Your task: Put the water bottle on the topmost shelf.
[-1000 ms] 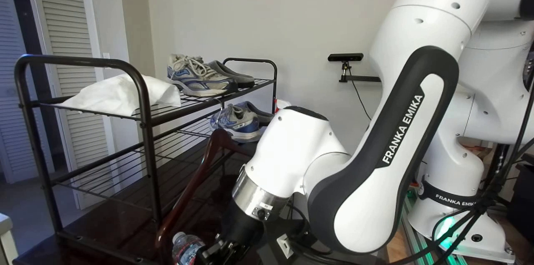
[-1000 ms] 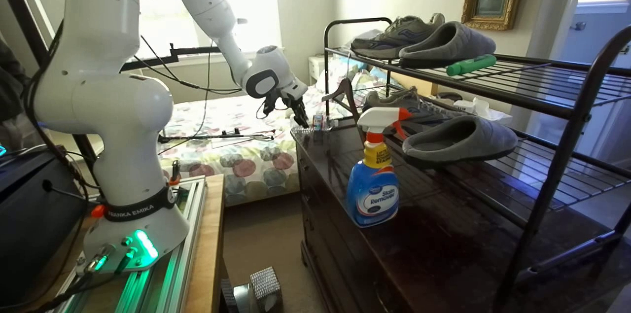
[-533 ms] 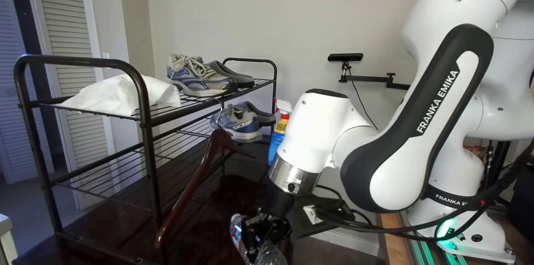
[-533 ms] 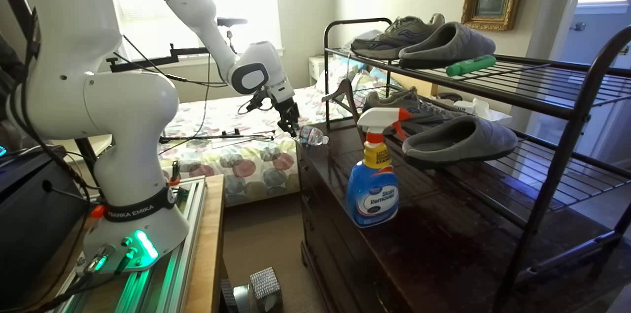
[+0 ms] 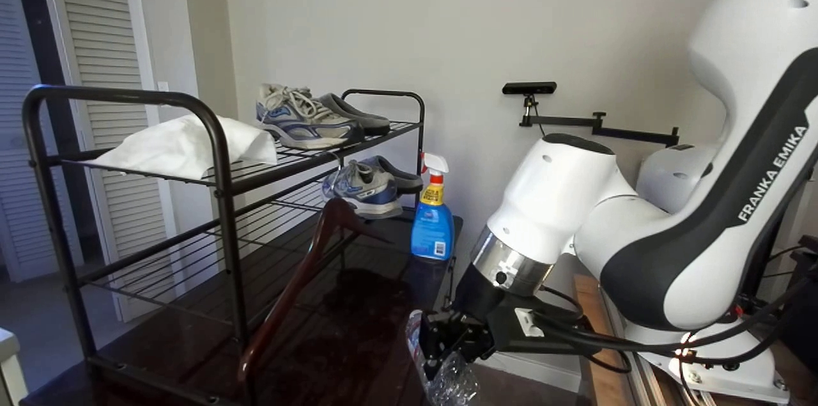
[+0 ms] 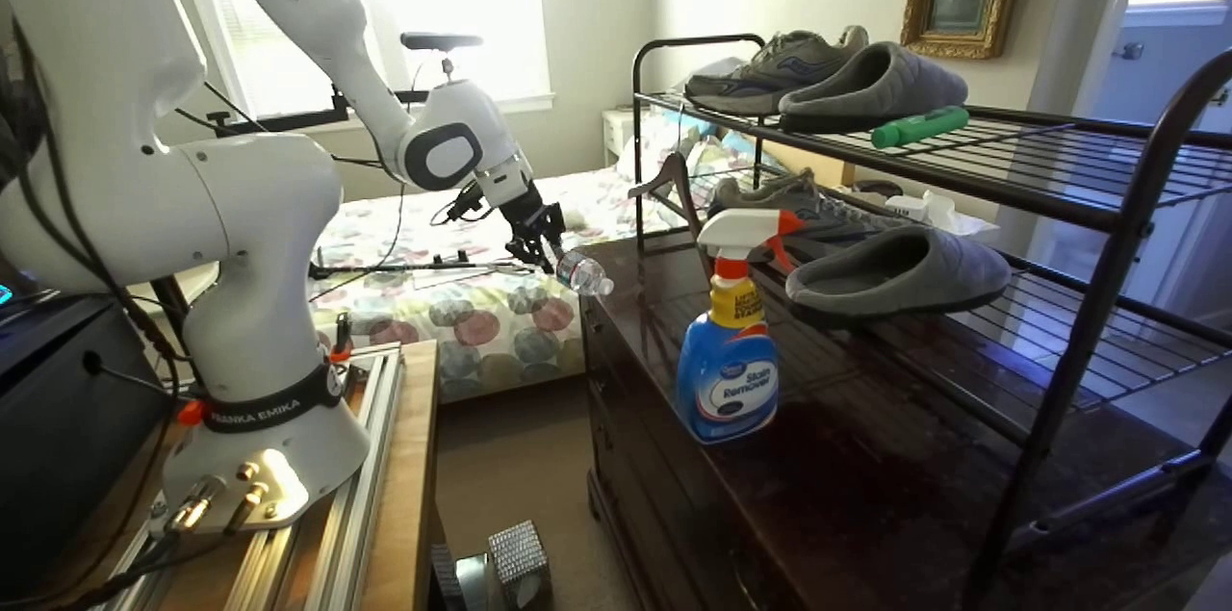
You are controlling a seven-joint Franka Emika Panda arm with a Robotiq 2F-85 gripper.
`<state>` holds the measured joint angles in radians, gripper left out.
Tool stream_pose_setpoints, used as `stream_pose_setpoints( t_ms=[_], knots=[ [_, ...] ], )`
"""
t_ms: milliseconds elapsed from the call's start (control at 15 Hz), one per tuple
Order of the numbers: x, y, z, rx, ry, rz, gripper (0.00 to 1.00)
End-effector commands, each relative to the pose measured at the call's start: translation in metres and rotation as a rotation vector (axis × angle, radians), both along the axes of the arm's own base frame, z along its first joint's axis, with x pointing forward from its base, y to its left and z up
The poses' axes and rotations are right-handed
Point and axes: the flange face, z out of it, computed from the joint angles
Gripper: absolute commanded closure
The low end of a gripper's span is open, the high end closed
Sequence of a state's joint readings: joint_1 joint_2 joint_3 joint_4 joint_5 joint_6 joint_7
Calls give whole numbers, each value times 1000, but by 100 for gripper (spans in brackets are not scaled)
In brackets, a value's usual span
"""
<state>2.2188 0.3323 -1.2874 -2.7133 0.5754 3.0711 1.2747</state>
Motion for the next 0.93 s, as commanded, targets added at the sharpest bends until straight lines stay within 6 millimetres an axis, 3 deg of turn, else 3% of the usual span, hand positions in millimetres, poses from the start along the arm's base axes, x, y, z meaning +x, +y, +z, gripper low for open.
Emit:
stream_pose_setpoints(
  t_ms=[0,133,200,467,867],
  knots=[
    [-13,12,24,-74,-149,-56,86],
    [-16,17,38,-127,-185,-75,86],
    [-6,24,30,-172,-191,-86,86],
    [8,36,43,-240,-179,-84,86],
    [33,46,78,-320,-171,-92,86]
  ],
)
